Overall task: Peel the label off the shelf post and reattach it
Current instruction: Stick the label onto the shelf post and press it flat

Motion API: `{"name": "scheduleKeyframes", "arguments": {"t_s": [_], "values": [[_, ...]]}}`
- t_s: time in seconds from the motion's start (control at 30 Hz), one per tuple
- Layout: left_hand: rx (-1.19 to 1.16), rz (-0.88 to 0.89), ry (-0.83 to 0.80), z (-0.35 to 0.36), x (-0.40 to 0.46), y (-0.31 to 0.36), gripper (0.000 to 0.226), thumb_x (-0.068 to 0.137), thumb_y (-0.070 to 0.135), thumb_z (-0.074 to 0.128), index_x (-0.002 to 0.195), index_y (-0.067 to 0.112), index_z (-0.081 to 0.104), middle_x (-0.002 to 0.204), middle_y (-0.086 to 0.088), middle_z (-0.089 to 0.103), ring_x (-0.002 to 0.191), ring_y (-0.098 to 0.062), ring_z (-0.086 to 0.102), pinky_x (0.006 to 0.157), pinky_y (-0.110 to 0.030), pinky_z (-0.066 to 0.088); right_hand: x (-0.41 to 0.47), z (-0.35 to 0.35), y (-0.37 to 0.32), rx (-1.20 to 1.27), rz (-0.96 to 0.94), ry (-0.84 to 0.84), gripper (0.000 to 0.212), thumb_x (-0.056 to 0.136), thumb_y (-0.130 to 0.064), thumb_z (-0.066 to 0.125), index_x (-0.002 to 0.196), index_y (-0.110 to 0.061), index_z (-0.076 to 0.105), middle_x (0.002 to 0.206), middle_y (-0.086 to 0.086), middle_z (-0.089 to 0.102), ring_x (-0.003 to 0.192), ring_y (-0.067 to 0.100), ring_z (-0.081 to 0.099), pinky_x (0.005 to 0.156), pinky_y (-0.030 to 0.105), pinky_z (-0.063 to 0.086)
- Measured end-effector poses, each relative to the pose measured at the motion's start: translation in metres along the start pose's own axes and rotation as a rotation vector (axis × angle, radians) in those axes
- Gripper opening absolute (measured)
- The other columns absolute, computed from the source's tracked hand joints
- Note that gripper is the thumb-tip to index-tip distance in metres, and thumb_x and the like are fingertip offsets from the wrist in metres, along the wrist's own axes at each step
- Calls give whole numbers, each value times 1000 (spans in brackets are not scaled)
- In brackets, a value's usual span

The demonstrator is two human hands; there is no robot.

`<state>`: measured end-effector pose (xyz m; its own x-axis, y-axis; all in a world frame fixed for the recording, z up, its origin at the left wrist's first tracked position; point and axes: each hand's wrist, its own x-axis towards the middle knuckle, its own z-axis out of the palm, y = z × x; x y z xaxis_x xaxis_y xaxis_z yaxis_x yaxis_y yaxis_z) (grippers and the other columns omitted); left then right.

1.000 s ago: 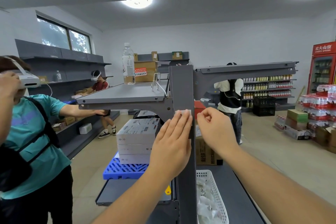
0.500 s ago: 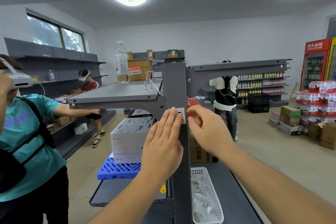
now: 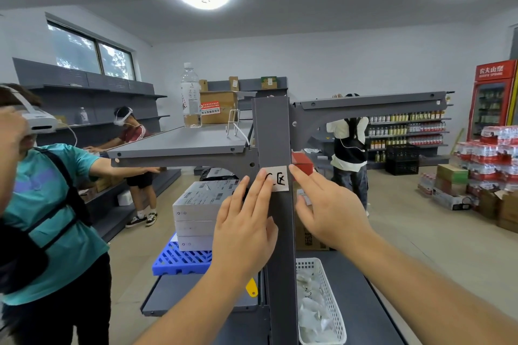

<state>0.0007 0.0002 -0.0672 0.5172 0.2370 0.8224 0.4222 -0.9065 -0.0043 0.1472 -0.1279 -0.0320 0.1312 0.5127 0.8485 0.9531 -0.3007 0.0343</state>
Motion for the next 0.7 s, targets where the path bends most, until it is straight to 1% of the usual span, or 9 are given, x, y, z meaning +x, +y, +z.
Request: {"name": "scheduleKeyframes", "arguments": {"t_s": [0.03,0.1,0.17,0.2,0.27,0.33,0.43,0.57,0.7], "values": [[-57,-28,24,0,2,1,65,95,37,60,155,24,39,163,4,39,147,-19,38,114,-40,38,1,-1,-3,58,53,0,51,96,-31,54,145,-19,57,98,-5,69,71,18,66,53,34,53],[-235,-142,57,-3,12,6,42,99,41,58,137,25,51,133,6,61,119,-17,56,96,-38,52,7,0,-10,195,195,-23,37,98,-39,56,132,-26,57,94,-16,60,76,11,61,60,32,50],[-403,-284,45,-8,24,10,23,100,47,56,112,28,52,101,11,62,89,-14,59,73,-36,55,15,5,-13,298,313,-59,30,97,-50,57,120,-30,55,91,-16,56,79,8,58,66,34,52],[-464,-346,22,-10,29,12,23,99,51,56,105,30,50,93,12,61,82,-13,59,66,-35,54,18,7,-14,338,353,-77,29,96,-53,58,114,-30,56,91,-15,57,80,9,57,68,34,53],[-529,-411,-15,-13,36,12,27,96,55,59,101,31,48,88,12,61,78,-12,60,63,-31,52,22,11,-16,404,392,-86,28,93,-54,61,106,-29,58,89,-12,60,80,10,59,69,33,53],[-548,-418,-20,-13,38,10,26,96,52,63,101,30,51,89,11,63,80,-11,62,64,-31,53,23,12,-17,466,417,-65,24,92,-49,67,100,-28,60,84,-10,63,75,11,60,67,32,53],[-631,-428,-19,-14,40,5,18,95,42,69,98,30,56,86,10,67,80,-8,64,67,-32,56,23,12,-14,586,460,-49,16,91,-37,75,98,-29,63,82,-8,67,70,12,60,65,21,51],[-745,-458,-38,-18,37,-6,9,95,32,72,98,34,64,87,16,70,84,5,64,67,-15,54,20,12,-5,723,474,-68,15,91,-26,78,103,-25,70,89,-4,72,79,13,62,69,8,47],[-769,-460,-51,-20,36,-12,12,94,29,72,97,39,68,89,22,72,86,9,65,68,-7,51,18,11,-4,757,467,-72,17,91,-22,78,103,-30,69,90,-8,72,84,10,62,74,8,48]]}}
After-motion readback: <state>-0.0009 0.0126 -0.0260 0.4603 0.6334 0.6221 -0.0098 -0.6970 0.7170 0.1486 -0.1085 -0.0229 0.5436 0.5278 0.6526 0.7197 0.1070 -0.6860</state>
